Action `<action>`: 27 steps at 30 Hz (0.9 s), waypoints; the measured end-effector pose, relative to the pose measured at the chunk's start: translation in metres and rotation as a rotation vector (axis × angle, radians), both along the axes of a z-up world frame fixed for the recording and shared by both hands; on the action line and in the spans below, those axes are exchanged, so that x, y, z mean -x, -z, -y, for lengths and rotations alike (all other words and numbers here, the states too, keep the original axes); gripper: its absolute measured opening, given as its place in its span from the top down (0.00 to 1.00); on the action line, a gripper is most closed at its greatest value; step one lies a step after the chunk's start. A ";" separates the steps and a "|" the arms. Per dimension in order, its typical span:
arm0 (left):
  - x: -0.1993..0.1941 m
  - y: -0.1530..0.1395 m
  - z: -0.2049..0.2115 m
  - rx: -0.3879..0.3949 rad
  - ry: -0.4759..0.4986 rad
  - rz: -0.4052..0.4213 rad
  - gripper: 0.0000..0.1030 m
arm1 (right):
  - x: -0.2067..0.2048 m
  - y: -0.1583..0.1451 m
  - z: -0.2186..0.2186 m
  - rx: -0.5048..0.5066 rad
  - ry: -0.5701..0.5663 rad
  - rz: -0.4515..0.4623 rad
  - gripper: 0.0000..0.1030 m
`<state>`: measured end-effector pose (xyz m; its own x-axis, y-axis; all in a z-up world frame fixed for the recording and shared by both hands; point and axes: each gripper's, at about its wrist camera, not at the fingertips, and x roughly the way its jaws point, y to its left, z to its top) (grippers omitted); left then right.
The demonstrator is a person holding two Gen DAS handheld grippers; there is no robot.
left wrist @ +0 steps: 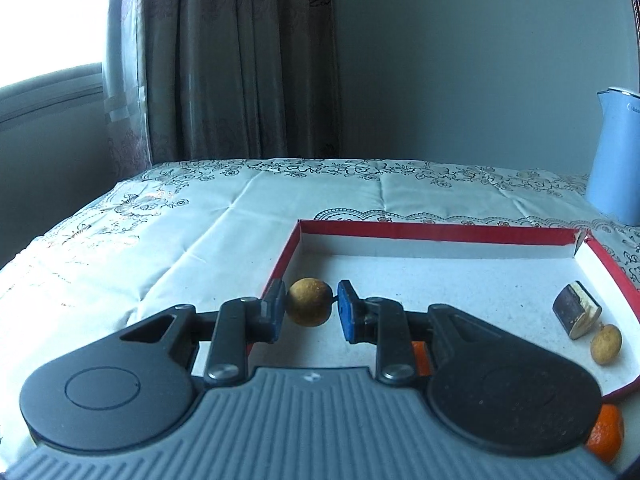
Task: Organize fruits
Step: 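Carry the brown fruit into the red box and open the left gripper, then move the right gripper to a dark green round fruit and grasp it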
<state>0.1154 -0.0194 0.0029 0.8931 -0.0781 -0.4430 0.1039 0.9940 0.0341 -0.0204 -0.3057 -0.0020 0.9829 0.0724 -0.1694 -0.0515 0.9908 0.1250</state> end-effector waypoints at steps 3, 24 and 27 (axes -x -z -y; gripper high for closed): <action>0.000 0.001 -0.001 0.004 -0.003 -0.005 0.74 | -0.001 0.001 0.000 -0.006 -0.001 -0.008 0.73; 0.081 -0.015 -0.048 0.010 -0.080 0.136 0.11 | 0.028 -0.009 -0.038 0.071 -0.188 -0.044 0.21; 0.090 -0.010 -0.060 0.019 -0.095 0.154 0.08 | 0.042 -0.008 -0.065 0.192 -0.257 -0.032 0.21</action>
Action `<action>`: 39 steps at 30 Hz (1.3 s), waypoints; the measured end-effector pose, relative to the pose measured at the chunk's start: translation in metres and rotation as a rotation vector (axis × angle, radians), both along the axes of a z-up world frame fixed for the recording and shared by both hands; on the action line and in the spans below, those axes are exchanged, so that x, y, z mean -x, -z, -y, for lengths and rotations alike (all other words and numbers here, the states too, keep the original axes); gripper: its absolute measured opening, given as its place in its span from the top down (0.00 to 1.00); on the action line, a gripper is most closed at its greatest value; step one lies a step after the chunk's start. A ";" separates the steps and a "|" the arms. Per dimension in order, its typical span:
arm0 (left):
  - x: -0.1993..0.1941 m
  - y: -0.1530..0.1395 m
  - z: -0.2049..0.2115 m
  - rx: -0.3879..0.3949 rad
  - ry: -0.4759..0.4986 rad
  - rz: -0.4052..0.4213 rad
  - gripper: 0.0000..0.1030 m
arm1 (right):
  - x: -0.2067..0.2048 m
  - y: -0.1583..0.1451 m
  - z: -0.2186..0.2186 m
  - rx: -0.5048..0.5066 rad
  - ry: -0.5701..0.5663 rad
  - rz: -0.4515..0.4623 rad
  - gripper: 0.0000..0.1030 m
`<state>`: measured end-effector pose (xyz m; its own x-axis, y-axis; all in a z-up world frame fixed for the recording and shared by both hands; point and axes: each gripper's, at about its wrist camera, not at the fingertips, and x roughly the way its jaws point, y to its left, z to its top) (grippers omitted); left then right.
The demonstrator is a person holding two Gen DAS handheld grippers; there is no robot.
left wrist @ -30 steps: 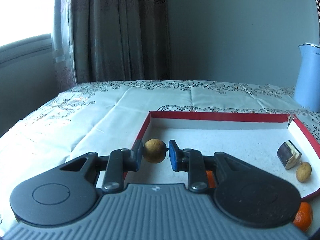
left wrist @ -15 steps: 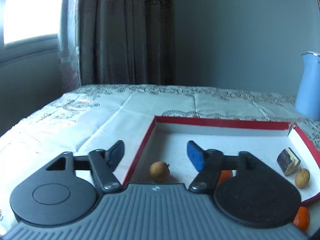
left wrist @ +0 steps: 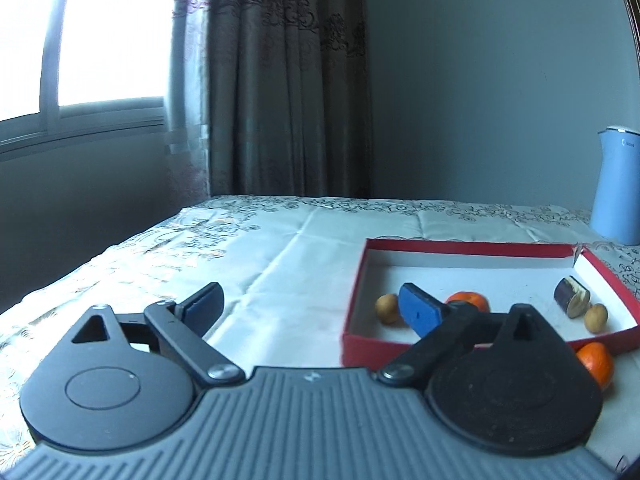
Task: Organize fruits
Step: 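Move the right gripper to a dark green round fruit and grasp it, then carry the green fruit into the red box and open the right gripper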
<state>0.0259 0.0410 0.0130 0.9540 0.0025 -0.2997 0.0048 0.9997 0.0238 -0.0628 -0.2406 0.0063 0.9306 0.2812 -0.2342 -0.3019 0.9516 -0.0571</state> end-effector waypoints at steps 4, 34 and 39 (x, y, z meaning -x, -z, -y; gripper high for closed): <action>-0.003 0.003 -0.013 0.050 -0.032 -0.015 0.07 | 0.006 0.005 -0.036 0.142 -0.075 -0.021 0.21; -0.002 0.011 -0.014 0.042 -0.010 -0.021 0.05 | -0.039 0.019 -0.061 0.077 -0.077 -0.260 0.69; -0.005 0.012 -0.013 0.035 -0.013 -0.035 0.04 | -0.037 -0.001 -0.051 0.039 -0.065 -0.208 0.69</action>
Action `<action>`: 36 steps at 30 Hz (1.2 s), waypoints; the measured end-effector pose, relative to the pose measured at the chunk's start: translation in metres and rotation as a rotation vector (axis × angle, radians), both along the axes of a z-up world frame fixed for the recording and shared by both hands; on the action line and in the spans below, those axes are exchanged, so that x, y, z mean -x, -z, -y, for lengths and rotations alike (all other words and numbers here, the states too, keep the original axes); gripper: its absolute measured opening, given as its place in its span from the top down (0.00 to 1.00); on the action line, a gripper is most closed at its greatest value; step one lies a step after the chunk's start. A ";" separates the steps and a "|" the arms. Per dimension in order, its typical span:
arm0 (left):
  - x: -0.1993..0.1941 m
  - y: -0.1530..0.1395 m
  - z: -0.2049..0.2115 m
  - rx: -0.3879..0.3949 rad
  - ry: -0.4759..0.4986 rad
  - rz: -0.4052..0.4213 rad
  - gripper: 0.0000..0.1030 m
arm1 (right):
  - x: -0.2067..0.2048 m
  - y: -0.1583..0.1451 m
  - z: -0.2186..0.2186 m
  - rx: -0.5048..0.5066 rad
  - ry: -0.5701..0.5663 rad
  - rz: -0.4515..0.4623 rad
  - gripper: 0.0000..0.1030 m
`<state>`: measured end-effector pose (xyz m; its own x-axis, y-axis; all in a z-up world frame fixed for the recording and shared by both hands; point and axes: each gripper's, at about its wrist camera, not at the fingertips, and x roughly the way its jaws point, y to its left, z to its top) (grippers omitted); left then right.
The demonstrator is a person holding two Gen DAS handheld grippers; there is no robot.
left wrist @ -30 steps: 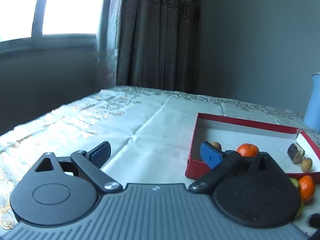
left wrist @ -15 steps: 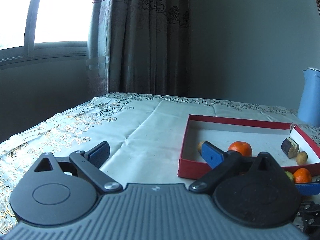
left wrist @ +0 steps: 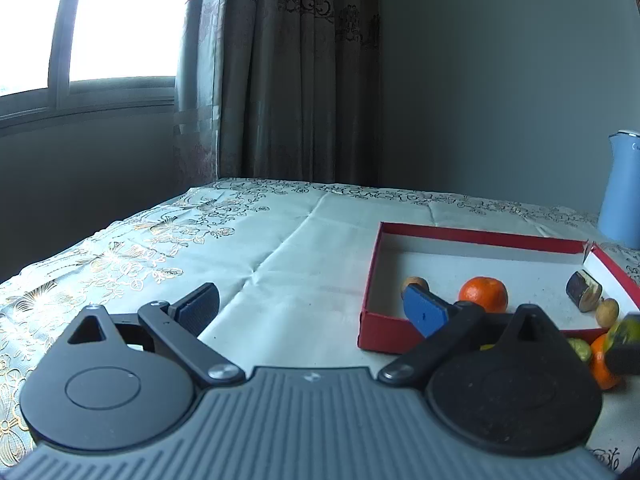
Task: Organize fruits
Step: 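Carry the green fruit into the red box and open the right gripper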
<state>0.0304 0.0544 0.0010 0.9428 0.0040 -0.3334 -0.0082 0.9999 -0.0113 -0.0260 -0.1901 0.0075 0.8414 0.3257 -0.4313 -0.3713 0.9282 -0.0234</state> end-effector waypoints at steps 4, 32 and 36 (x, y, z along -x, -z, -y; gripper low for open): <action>-0.002 0.001 0.001 -0.007 -0.003 -0.015 0.04 | -0.003 -0.010 0.011 -0.017 0.026 0.032 0.69; -0.011 0.006 0.004 -0.031 -0.021 -0.089 0.04 | -0.101 -0.011 0.041 -0.082 0.202 0.115 0.69; -0.011 0.006 0.004 -0.036 -0.023 -0.090 0.04 | -0.116 0.001 0.047 -0.087 0.217 0.029 0.69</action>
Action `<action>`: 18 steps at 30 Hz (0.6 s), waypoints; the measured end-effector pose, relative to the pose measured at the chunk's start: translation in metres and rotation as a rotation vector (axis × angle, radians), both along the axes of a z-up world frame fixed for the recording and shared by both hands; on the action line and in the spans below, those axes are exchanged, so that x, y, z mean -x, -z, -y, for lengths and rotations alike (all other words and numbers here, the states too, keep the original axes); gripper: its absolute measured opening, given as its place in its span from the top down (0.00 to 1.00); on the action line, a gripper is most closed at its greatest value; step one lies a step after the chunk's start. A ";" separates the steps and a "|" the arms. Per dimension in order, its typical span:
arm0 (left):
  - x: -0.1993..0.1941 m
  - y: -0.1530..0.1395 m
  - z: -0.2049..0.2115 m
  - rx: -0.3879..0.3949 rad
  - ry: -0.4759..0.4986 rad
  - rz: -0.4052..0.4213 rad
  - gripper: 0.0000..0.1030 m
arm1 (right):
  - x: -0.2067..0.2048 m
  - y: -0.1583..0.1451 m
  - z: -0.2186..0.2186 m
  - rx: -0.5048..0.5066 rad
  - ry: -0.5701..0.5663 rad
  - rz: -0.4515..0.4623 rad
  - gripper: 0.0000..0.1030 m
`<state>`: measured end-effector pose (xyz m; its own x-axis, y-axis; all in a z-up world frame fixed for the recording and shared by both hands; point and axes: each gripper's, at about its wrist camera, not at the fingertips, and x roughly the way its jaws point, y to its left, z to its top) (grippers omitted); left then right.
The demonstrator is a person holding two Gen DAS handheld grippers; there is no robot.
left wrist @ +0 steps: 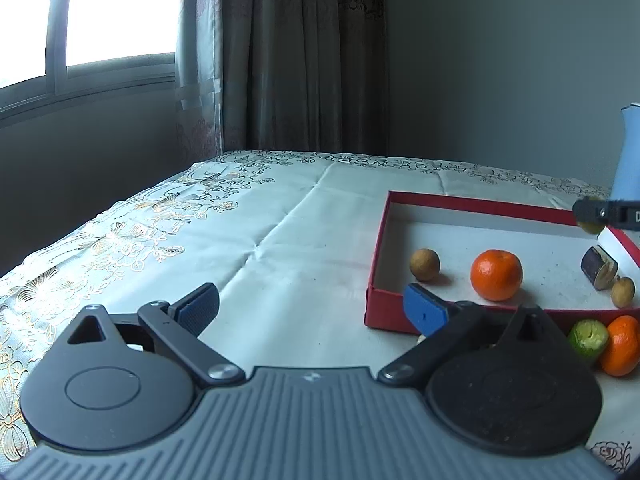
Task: Organize fruits
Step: 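Carry the green fruit into the red box and open the right gripper, then move the left gripper to the dark eggplant slice and grasp it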
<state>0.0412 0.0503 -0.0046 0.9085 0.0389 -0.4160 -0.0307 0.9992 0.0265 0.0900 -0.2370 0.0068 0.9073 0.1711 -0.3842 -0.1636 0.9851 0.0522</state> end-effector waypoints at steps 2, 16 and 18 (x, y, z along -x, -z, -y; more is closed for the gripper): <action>0.000 0.000 0.000 -0.002 -0.002 0.001 0.04 | -0.003 0.004 0.001 0.008 0.019 -0.016 0.68; 0.010 -0.003 0.009 -0.049 0.022 0.043 0.04 | 0.026 -0.018 0.030 -0.060 0.088 0.170 0.42; 0.011 -0.002 0.014 -0.079 0.046 0.037 0.04 | 0.027 -0.020 0.035 -0.076 0.092 0.176 0.42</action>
